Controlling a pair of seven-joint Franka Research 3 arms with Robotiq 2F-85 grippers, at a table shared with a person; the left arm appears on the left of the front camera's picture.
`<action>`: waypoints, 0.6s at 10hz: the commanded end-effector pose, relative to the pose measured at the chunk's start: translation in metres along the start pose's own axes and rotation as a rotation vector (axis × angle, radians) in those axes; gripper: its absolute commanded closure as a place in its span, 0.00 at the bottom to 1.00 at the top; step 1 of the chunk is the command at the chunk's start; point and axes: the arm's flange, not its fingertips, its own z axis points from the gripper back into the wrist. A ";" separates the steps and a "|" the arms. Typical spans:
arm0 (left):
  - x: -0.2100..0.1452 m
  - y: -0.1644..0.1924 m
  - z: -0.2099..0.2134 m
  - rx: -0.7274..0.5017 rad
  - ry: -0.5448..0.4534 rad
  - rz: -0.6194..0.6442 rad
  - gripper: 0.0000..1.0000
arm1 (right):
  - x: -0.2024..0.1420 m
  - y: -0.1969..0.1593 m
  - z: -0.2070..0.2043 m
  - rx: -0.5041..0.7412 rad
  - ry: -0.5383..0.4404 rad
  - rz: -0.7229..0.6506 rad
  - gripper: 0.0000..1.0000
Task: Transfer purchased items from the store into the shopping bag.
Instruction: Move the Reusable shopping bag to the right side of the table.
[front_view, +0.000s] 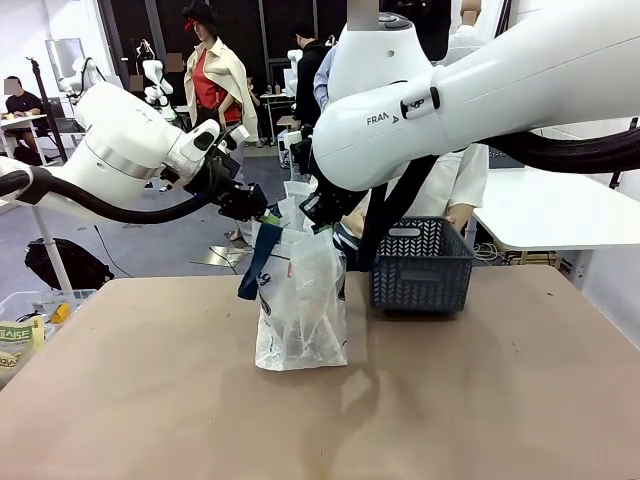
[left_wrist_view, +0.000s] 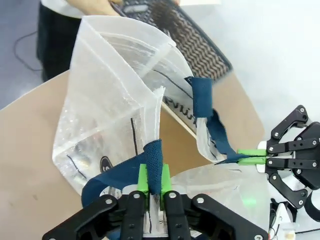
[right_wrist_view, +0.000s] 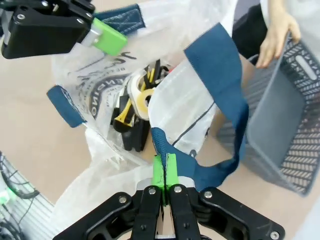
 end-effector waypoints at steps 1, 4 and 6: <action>0.005 0.011 -0.002 -0.083 -0.010 -0.015 0.50 | 0.007 0.007 -0.001 0.010 -0.005 0.051 1.00; 0.005 0.017 -0.005 -0.171 -0.016 -0.035 0.50 | 0.017 0.016 -0.005 0.019 0.000 0.086 1.00; 0.005 0.019 -0.009 -0.199 -0.013 -0.033 0.50 | 0.024 0.023 -0.008 0.026 0.005 0.106 1.00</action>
